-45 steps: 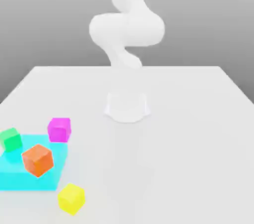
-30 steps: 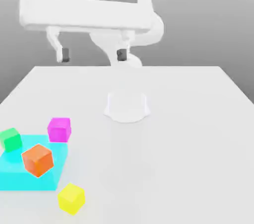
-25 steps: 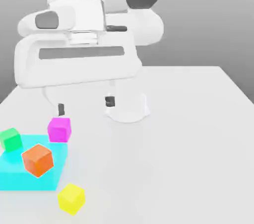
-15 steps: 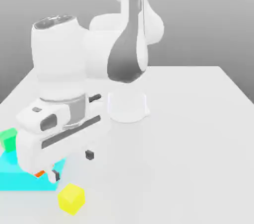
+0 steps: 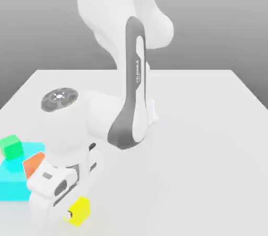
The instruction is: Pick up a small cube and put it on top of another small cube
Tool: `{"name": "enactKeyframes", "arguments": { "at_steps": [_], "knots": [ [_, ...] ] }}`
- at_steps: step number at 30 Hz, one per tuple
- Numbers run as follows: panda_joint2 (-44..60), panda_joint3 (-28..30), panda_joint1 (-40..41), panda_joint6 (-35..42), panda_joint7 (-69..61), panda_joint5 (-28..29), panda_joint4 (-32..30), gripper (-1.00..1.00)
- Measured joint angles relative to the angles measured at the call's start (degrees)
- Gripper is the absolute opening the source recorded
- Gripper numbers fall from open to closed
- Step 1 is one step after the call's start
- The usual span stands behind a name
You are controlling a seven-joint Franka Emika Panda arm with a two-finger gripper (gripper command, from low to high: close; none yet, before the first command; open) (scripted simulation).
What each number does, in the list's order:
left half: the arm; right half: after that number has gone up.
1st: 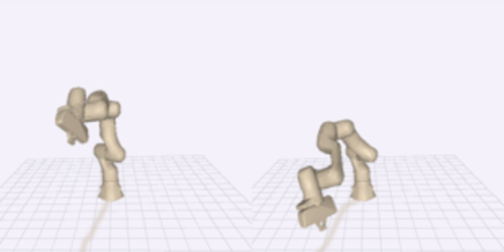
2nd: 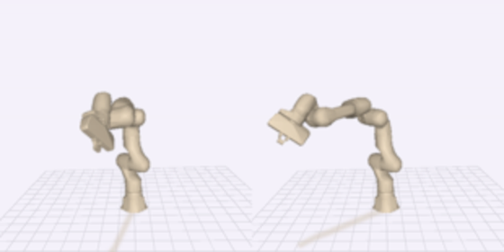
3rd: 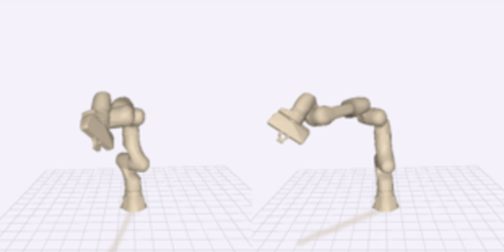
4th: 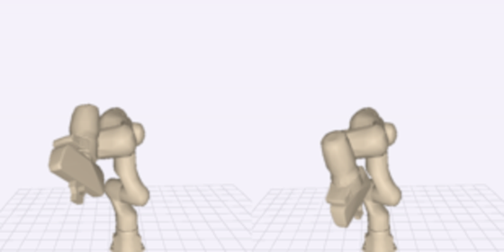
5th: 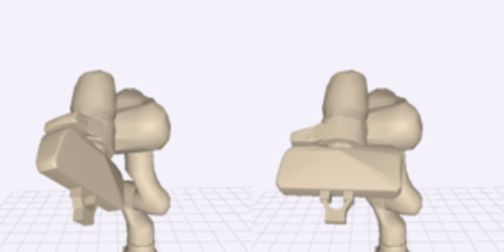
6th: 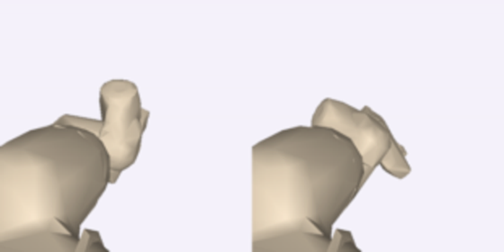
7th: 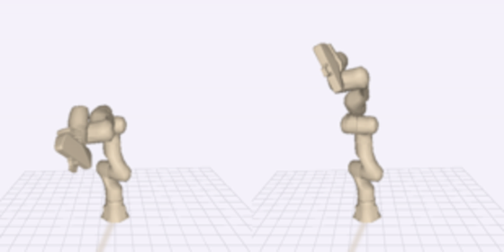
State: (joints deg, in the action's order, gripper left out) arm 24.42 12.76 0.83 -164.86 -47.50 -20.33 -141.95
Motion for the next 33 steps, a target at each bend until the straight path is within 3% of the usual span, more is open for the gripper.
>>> {"name": "enactKeyframes", "arguments": {
  "at_steps": [5,9,14,23,33],
  "knots": [
    [-8.92,5.43,-3.89,6.53,5.74,7.3,-2.26,-1.0],
    [-12.41,9.4,-2.53,9.23,6.85,11.0,0.22,-1.0],
    [-19.26,14.99,3.61,14.74,-3.24,17.06,0.14,-1.0],
    [-30.85,20.06,14.63,24.27,-24.58,26.36,-4.13,-1.0],
    [-24.31,21.27,12.74,20.71,-36.07,15.55,-5.06,-1.0]
  ]
}}
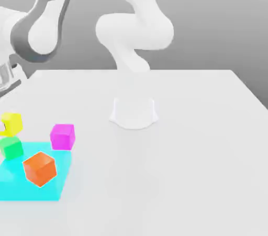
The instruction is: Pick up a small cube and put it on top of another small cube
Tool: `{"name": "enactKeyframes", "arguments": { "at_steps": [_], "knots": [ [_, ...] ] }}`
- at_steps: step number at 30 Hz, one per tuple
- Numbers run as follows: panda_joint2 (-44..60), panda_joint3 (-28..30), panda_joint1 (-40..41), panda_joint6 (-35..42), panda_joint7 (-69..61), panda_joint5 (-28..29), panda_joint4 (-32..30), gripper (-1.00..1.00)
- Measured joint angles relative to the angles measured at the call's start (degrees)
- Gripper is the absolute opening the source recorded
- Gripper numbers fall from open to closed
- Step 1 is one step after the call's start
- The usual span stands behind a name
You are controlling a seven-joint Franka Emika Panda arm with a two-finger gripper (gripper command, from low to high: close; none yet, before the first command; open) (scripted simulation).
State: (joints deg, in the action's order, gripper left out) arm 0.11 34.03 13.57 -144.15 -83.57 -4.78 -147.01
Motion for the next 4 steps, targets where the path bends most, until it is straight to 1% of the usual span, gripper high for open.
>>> {"name": "enactKeyframes", "arguments": {
  "at_steps": [4],
  "knots": [
    [2.41,0.14,-0.29,-2.23,-1.64,-2.28,-0.31,-1.0]
  ]
}}
